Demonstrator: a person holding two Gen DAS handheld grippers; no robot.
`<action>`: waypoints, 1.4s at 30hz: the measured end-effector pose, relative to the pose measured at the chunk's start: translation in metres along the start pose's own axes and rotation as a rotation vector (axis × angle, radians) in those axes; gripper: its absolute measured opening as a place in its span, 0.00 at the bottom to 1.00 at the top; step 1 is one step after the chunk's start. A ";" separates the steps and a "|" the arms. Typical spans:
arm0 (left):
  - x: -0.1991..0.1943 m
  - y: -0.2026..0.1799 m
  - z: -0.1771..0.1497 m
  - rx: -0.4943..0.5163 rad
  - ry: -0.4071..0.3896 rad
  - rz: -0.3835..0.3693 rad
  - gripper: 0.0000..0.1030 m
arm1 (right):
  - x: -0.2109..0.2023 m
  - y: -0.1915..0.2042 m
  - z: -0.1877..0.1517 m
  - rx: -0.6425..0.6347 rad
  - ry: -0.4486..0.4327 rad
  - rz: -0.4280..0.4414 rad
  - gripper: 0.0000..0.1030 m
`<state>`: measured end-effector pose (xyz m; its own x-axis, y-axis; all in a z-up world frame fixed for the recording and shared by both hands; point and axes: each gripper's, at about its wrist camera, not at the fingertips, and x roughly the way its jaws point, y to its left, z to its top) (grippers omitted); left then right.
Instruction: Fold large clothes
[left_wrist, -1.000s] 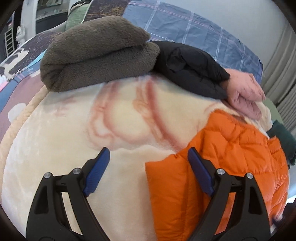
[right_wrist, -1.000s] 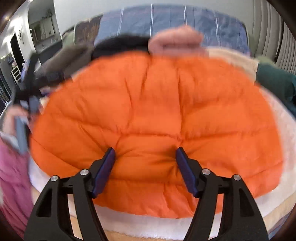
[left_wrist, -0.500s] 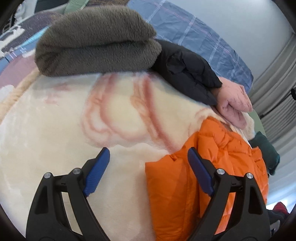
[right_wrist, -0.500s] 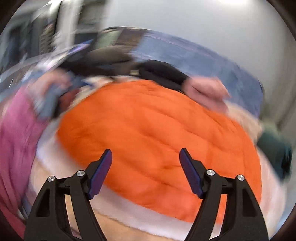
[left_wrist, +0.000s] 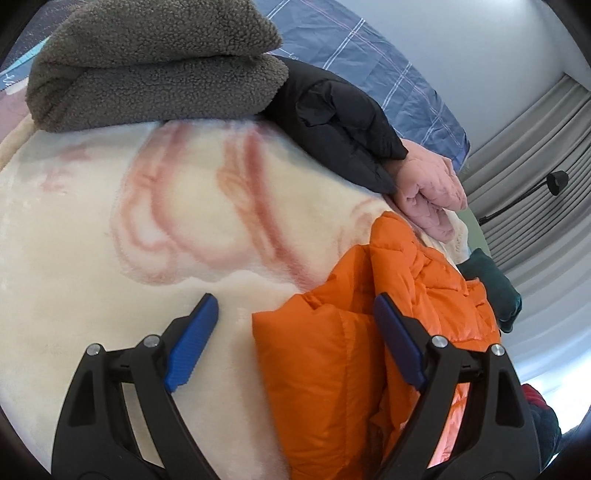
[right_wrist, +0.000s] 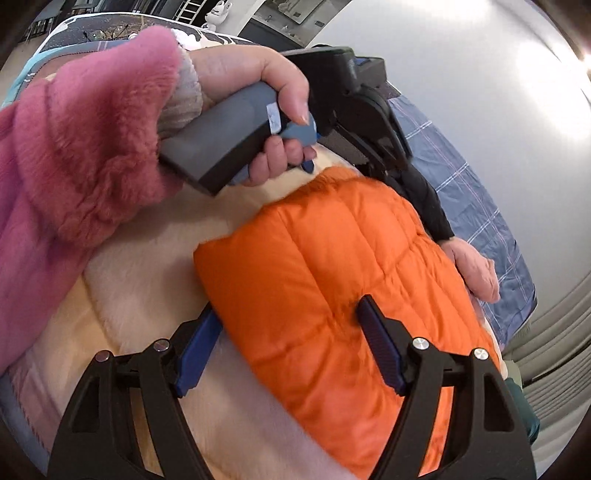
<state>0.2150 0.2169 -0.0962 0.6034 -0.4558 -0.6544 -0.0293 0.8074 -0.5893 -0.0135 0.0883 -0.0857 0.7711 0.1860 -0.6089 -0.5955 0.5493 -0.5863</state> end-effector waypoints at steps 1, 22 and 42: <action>0.001 0.000 0.000 -0.002 0.003 -0.008 0.83 | 0.003 0.002 0.003 -0.006 -0.004 -0.004 0.73; 0.008 0.003 0.004 -0.130 0.048 -0.386 0.80 | 0.015 -0.031 0.001 0.167 -0.023 0.064 0.23; -0.001 0.008 0.005 -0.144 0.036 -0.499 0.83 | 0.015 -0.029 -0.003 0.176 -0.020 0.078 0.28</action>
<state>0.2180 0.2256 -0.0974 0.5438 -0.7870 -0.2913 0.1444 0.4297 -0.8914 0.0145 0.0728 -0.0793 0.7294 0.2494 -0.6370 -0.6066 0.6663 -0.4338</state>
